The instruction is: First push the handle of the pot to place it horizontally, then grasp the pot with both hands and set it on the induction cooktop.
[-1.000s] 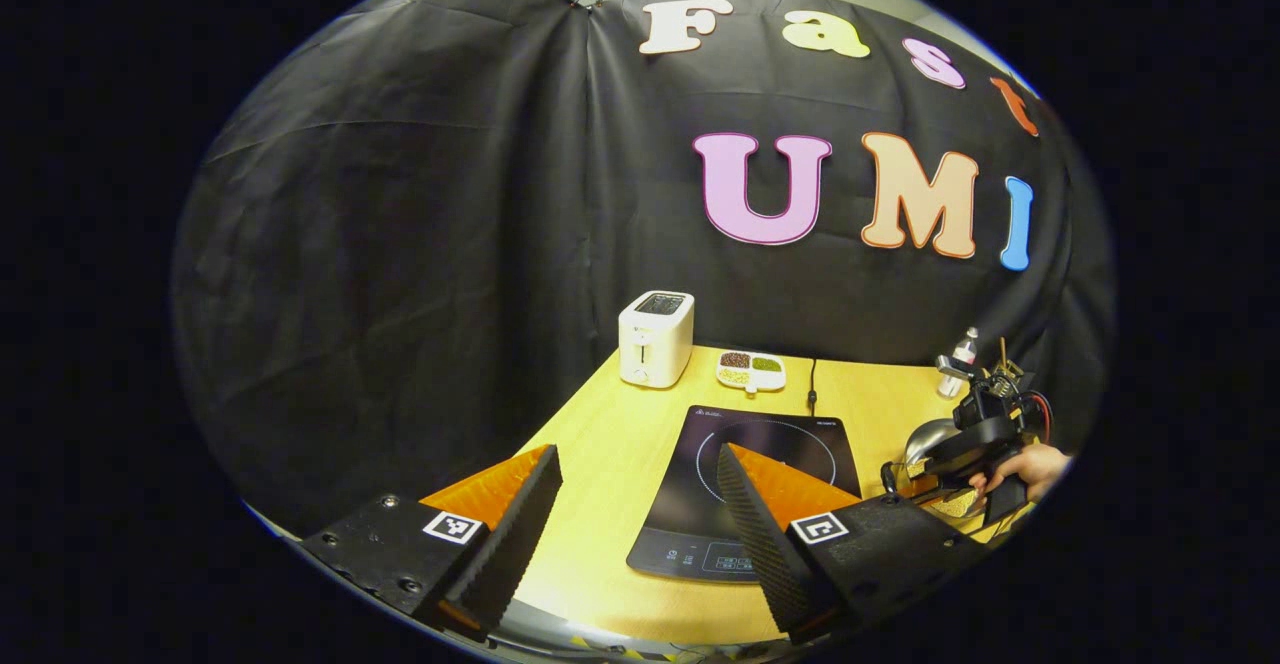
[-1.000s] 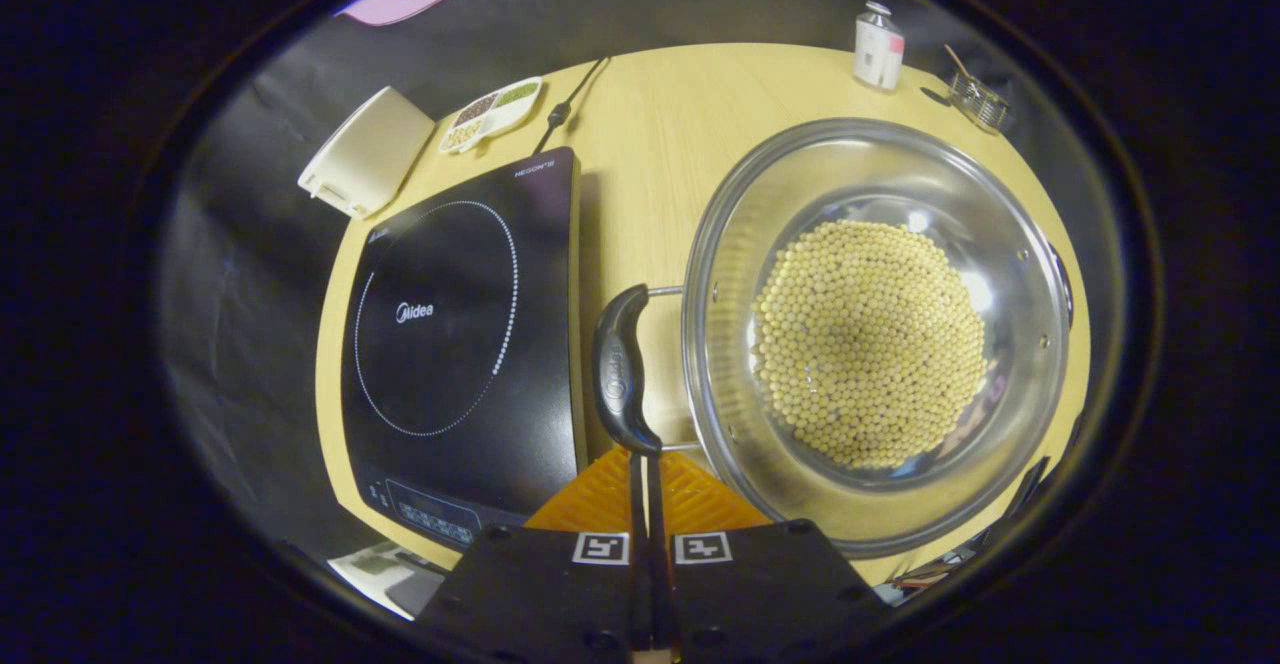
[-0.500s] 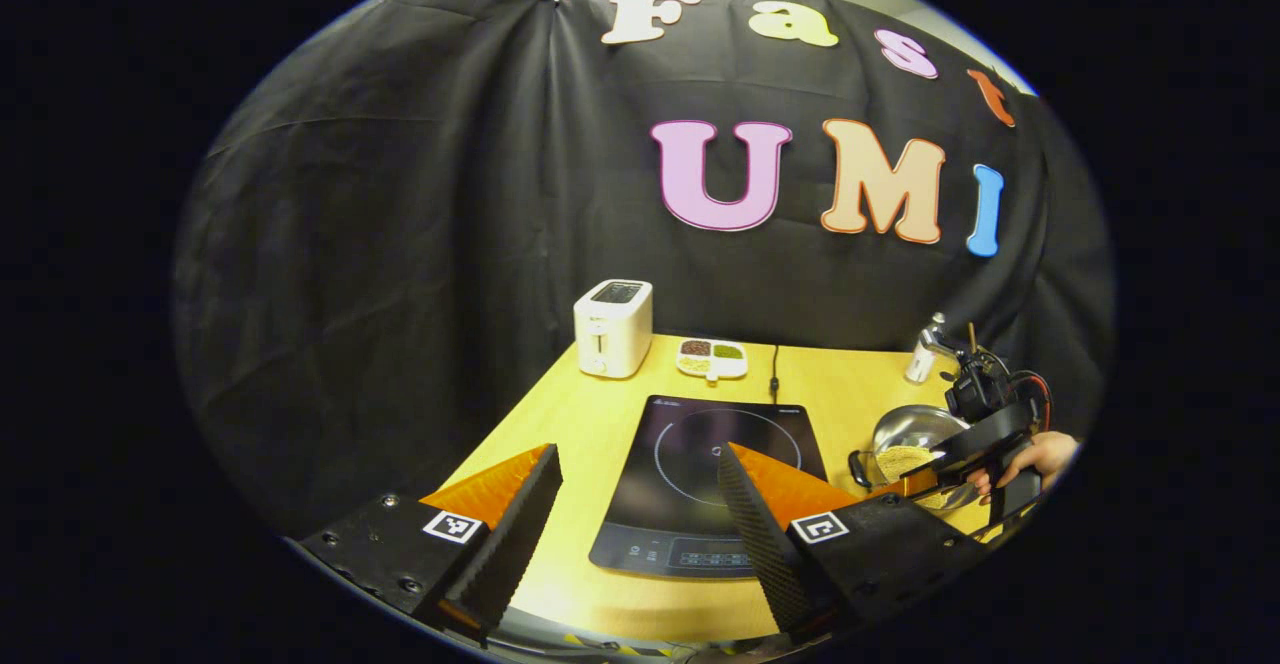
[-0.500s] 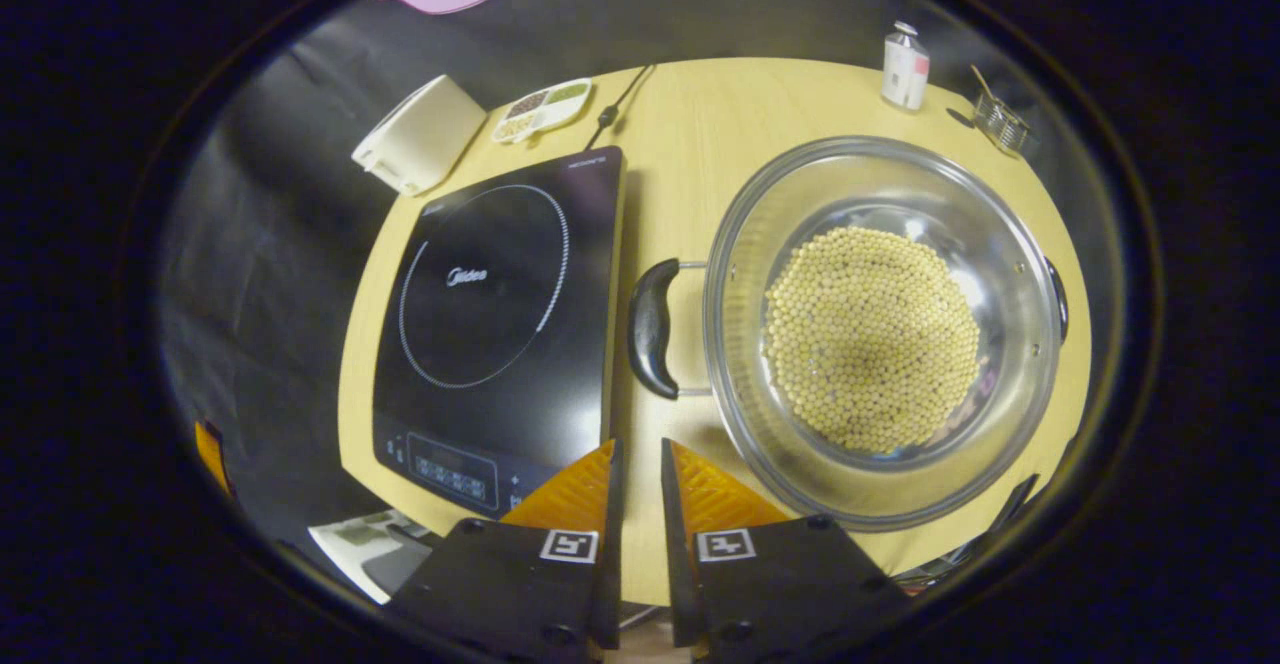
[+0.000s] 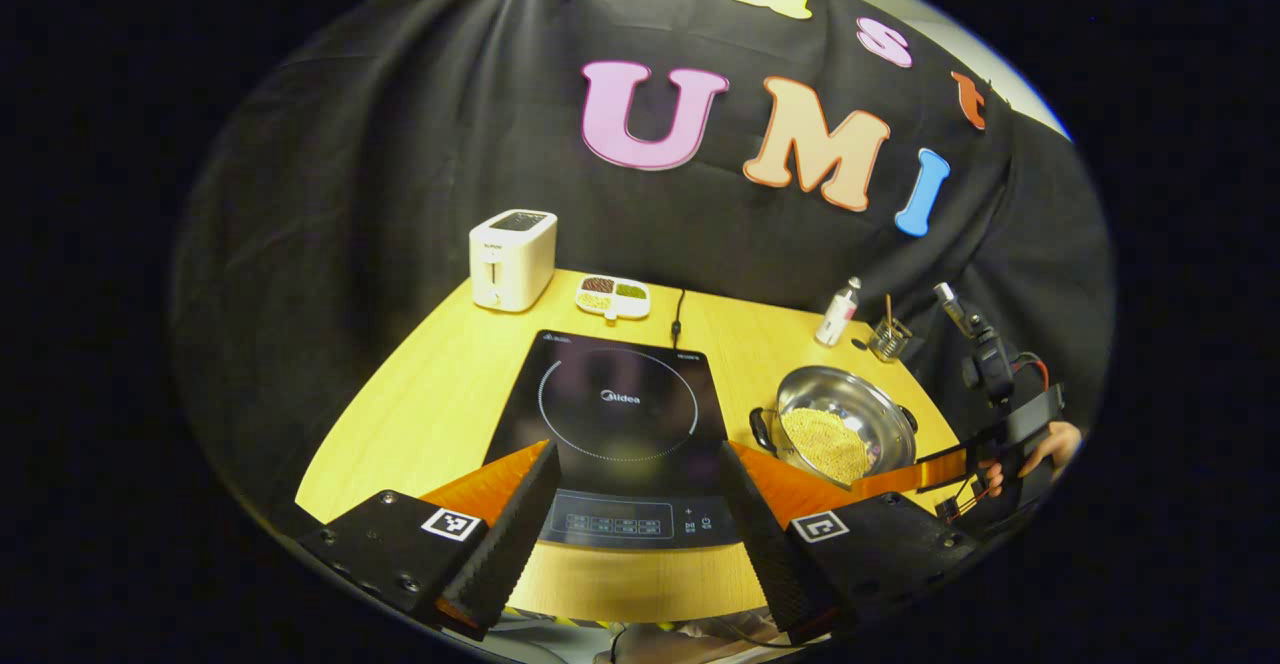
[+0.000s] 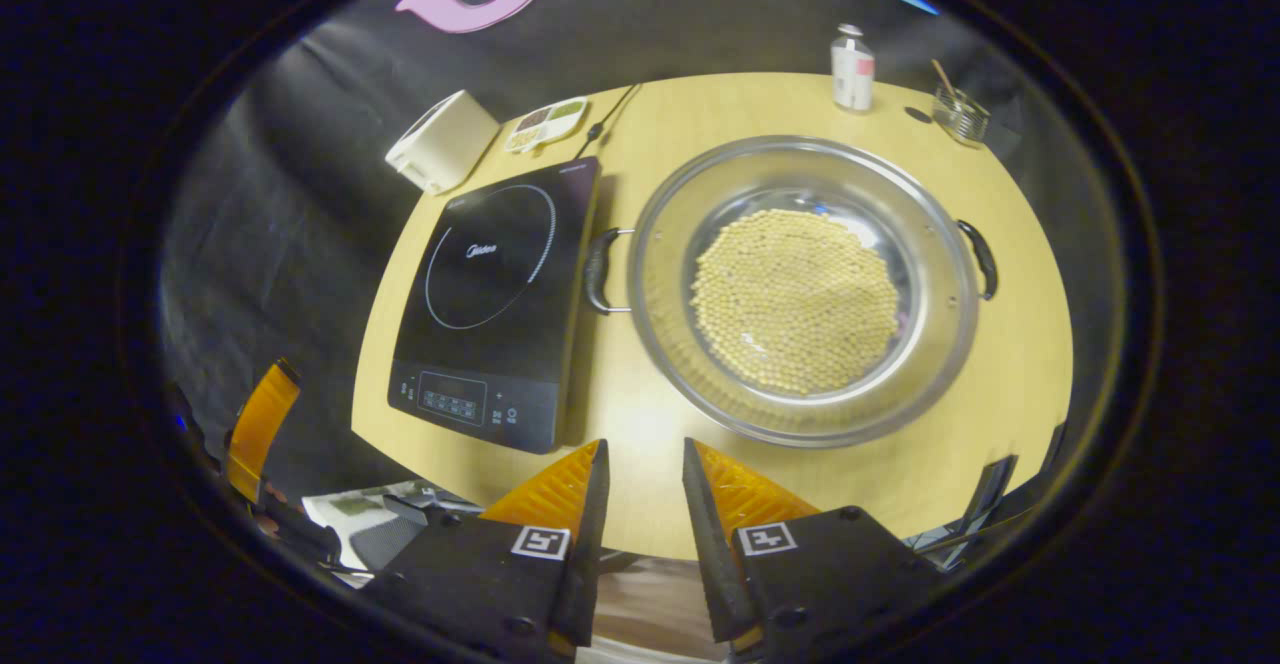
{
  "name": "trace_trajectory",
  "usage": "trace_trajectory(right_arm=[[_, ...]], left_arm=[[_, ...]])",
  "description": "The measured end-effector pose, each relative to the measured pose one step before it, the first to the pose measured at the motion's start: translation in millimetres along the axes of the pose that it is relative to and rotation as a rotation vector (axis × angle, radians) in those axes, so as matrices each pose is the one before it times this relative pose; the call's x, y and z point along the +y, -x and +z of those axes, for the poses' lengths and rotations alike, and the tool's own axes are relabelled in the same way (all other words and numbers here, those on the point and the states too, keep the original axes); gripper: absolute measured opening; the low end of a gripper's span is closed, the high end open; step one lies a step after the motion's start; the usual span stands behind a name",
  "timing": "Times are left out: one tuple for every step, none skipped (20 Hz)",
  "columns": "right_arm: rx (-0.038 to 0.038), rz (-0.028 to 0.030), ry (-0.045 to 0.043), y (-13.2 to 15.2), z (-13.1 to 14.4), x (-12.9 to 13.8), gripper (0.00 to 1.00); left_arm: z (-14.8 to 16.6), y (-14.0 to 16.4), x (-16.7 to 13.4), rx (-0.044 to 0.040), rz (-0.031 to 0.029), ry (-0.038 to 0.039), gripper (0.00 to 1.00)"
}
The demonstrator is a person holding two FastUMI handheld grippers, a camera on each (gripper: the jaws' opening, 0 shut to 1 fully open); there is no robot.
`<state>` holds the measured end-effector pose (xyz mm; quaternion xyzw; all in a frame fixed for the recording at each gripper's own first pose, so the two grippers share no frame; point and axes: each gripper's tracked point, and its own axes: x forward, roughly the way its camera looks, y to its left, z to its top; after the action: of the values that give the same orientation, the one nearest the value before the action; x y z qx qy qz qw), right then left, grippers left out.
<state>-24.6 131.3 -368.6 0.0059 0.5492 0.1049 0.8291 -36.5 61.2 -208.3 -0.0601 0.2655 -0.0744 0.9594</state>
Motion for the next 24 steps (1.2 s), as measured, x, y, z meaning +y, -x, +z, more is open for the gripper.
trace_trajectory(right_arm=[[-0.00666, -0.01186, -0.01374, 5.1, 0.8, -12.73, 0.46], [-0.00787, -0.01265, -0.01161, 6.55, 1.48, -14.09, 0.47], [-0.00591, -0.01521, -0.01581, 5.06, 1.09, -13.61, 0.55], [-0.00251, -0.01683, -0.013, 3.31, 2.23, -14.51, 0.64], [0.00029, -0.00719, -0.01111, 2.67, 2.13, -12.38, 0.74], [-0.00084, -0.0033, -0.00888, 0.08, 6.21, -12.26, 0.81], [-0.00297, -0.00478, -0.00567, 0.21, 5.68, -10.97, 0.89], [0.00057, -0.005, -0.00241, -1.26, 7.28, -11.92, 0.9], [0.00342, 0.00043, -0.00341, 0.72, 3.99, -7.37, 0.99], [0.00755, 0.00664, -0.00561, -2.54, 7.77, -9.6, 0.99], [0.01284, 0.00849, -0.00516, -2.62, 6.06, -8.77, 0.99], [0.01138, 0.00693, -0.00139, -4.01, 7.84, -9.4, 0.99], [0.0075, -0.00026, -0.00016, -3.39, 7.45, -10.62, 0.99], [0.00627, 0.00184, 0.00277, -4.24, 9.05, -10.27, 0.98], [0.00947, 0.00191, 0.00186, -5.8, 8.31, -12.13, 0.99], [0.01043, 0.00418, -0.0002, -4.69, 7.07, -8.95, 0.99], [0.00986, 0.00583, -0.0038, -4.4, 6.58, -8.33, 1.0], [0.00854, 0.00722, -0.00654, -5.36, 7.53, -7.15, 1.0], [0.01054, 0.01062, -0.01105, -5.11, 6.75, -5.77, 1.0], [0.01286, 0.01155, -0.0127, -6.29, 6.39, -4.49, 1.0], [0.01437, 0.00729, -0.00896, -5.13, 4.73, -4.8, 1.0], [0.00938, 0.00466, -0.00524, -5.02, 6.25, -4.26, 1.0], [0.00865, 0.00658, -0.00364, -4.88, 5.94, -3.04, 1.0], [0.0108, 0.00888, -0.00512, -5.79, 7.21, -2.73, 1.0]], left_arm=[[-2.31, -5.99, -3.74, 0.02071, -0.00839, -0.00589, 0.97], [-0.64, -6.53, -3.79, 0.01839, -0.01092, -0.00315, 0.97], [-1.62, -4.98, -6.2, 0.02039, -0.01265, -0.00144, 0.97], [-2.92, -5.49, -6.43, 0.02247, -0.01338, 0.00091, 0.97], [-1.31, -5.73, -7.31, 0.01938, -0.01071, -0.00024, 0.97], [-1.17, -7.83, -7.23, 0.0193, -0.00975, -0.00336, 0.97], [-1.45, -7.86, -7.42, 0.02107, -0.00783, -0.0022, 0.97], [-1.67, -6.92, -7.65, 0.0198, -0.00125, 0.00233, 0.97], [-0.13, -7.43, -8.87, 0.0131, -0.00631, 0.00789, 0.97], [-2.54, -7.58, -10.65, 0.02123, -0.0105, 0.0083, 0.97], [-2.46, -7.76, -10.58, 0.02446, -0.00661, 0.0103, 0.97], [-3.56, -7.51, -9.24, 0.02598, -0.00423, 0.00954, 0.97], [-1.04, -7.94, -8.78, 0.02131, -0.00093, 0.00776, 0.97], [-0.23, -9.31, -6.51, 0.01982, 0.00334, 0.0071, 0.97], [-0.28, -8.77, -5.66, 0.02126, 0.00566, 0.00378, 0.97], [-0.93, -7.85, -4.31, 0.01949, 0.0092, 0.0005, 0.97], [1.71, -8.02, -3.23, 0.01545, 0.01008, -0.0009, 0.97], [0.62, -7.77, -2.37, 0.01921, 0.01014, 0.00437, 0.98], [0.03, -6.73, -1.85, 0.01973, 0.00942, 0.00839, 0.98], [0.34, -9.32, 0.24, 0.02528, 0.01352, 0.00909, 0.97], [-1.04, -7.24, 0.03, 0.02619, 0.01327, 0.00629, 0.97], [0.89, -5.78, -2.27, 0.01787, 0.00428, 0.00184, 0.98], [1.9, -5.89, -2.99, 0.01439, -0.00175, 0.00009, 0.97], [1.7, -6.29, -3.63, 0.01252, -0.00619, -0.00052, 0.97]])
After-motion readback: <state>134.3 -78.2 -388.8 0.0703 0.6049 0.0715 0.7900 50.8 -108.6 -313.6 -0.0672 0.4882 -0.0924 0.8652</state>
